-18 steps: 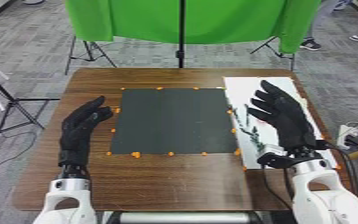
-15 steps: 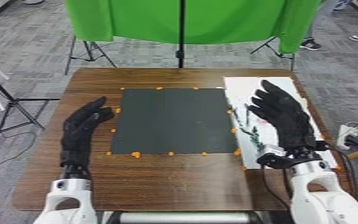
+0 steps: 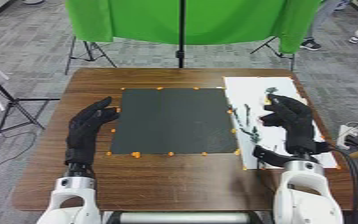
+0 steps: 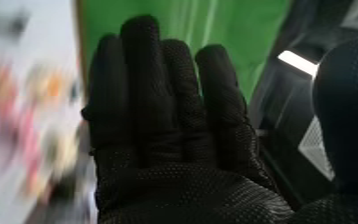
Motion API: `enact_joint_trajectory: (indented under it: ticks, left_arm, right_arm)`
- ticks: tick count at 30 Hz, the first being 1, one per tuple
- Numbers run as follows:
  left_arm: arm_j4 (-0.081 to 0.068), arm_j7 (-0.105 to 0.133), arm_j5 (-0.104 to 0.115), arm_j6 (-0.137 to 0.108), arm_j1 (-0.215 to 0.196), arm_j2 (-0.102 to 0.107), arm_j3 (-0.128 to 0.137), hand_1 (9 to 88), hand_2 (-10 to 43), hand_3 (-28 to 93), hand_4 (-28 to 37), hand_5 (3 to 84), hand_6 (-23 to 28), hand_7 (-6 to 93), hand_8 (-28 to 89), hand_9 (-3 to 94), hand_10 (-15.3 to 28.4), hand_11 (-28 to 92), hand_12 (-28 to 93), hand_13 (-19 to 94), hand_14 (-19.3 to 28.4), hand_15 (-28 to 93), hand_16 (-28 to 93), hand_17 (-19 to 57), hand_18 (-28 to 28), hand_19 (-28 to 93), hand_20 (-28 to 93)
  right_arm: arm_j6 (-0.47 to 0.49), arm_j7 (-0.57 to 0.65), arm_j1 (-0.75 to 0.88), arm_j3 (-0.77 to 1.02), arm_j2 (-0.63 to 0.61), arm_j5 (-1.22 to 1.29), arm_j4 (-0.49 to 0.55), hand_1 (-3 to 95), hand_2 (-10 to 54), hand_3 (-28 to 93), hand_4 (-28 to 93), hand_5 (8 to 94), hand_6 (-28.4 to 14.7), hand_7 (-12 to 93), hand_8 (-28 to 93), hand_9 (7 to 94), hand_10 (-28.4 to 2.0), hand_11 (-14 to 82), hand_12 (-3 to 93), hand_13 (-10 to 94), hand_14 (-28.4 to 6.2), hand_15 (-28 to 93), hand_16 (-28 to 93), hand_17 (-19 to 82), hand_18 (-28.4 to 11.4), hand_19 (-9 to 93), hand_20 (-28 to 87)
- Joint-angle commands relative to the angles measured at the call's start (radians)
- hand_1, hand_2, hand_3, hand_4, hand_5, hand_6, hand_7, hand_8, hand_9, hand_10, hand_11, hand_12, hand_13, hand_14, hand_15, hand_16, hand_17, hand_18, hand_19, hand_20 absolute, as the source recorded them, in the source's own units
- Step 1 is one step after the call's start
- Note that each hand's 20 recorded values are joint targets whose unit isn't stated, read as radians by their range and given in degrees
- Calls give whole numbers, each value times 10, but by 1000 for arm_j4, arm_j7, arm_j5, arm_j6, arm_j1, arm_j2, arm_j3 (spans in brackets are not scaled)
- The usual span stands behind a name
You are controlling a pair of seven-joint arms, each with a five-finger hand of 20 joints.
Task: Arrange flowers
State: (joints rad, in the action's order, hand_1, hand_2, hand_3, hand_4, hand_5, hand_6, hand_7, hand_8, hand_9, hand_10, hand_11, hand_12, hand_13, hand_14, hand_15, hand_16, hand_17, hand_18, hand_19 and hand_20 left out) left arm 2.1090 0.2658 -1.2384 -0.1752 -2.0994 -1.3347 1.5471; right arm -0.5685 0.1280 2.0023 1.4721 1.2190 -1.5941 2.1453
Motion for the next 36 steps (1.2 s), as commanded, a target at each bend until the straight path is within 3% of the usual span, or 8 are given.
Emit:
enact_joint_trajectory:
  ticks: [1, 6, 12, 14, 17, 28, 33, 36]
  left_arm:
    - [0, -25, 1, -19, -15, 9, -7, 301, -31, 666, -212, 480, 34, 169, -72, 489, 134, 274, 132, 371, 174, 417, -5, 42, 149, 241, 262]
    - [1, -32, -5, -3, -6, 17, -7, 303, -34, 666, -210, 480, 34, 170, -72, 489, 134, 274, 132, 370, 174, 418, -5, 42, 149, 242, 262]
    - [12, -36, 5, -24, -33, 25, 5, 305, -36, 665, -209, 479, 34, 168, -71, 489, 134, 274, 132, 369, 173, 418, -5, 41, 149, 244, 262]
    - [13, -38, -4, -13, -37, 26, 9, 305, -38, 665, -209, 478, 34, 167, -71, 488, 134, 275, 132, 369, 173, 419, -5, 41, 149, 244, 263]
    - [15, -40, 0, -19, -41, 20, 6, 306, -40, 665, -208, 478, 34, 167, -70, 488, 133, 275, 132, 369, 173, 418, -6, 41, 149, 245, 263]
    - [20, -72, -27, 29, -45, 12, 11, 310, -43, 661, -207, 474, 34, 166, -70, 479, 132, 271, 131, 362, 173, 415, -5, 39, 149, 248, 263]
    - [24, -81, -24, 16, -52, 20, 15, 310, -44, 659, -204, 472, 35, 163, -68, 475, 133, 267, 131, 359, 174, 413, -5, 39, 149, 246, 261]
    - [24, -86, -28, 25, -52, 15, 14, 311, -45, 658, -203, 471, 35, 161, -68, 474, 134, 267, 131, 359, 174, 413, -5, 38, 149, 246, 261]
  right_arm:
    - [139, 228, 41, 32, -86, -712, -16, 277, -95, 640, -280, 580, -40, 239, -80, 608, -173, 285, 252, 686, -130, 524, 214, 489, -162, 779, 428]
    - [259, 315, 39, -12, -180, -893, -24, 285, -95, 608, -282, 622, -45, 244, -69, 639, -171, 304, 261, 723, -118, 581, 228, 543, -141, 838, 393]
    - [354, 355, 33, -45, -239, -927, -24, 282, -95, 622, -283, 637, -49, 260, -59, 658, -168, 330, 279, 744, -107, 620, 242, 586, -117, 873, 374]
    - [350, 357, 54, -49, -247, -948, -24, 285, -95, 627, -283, 634, -52, 260, -59, 658, -169, 331, 281, 744, -107, 625, 245, 588, -115, 878, 372]
    - [371, 373, 57, -72, -253, -958, -31, 283, -95, 638, -283, 626, -54, 265, -57, 657, -170, 341, 285, 745, -107, 632, 250, 589, -116, 884, 371]
    - [446, 425, 20, -130, -261, -979, -98, 283, -95, 642, -283, 567, -73, 326, -67, 615, -185, 403, 319, 730, -114, 651, 273, 594, -111, 899, 361]
    - [435, 441, 21, -136, -244, -995, -129, 294, -95, 650, -282, 553, -78, 348, -73, 591, -192, 445, 333, 722, -115, 660, 275, 597, -108, 899, 356]
    - [459, 456, 21, -145, -238, -994, -141, 318, -95, 652, -281, 548, -79, 360, -79, 578, -195, 477, 336, 720, -115, 665, 276, 601, -102, 899, 353]
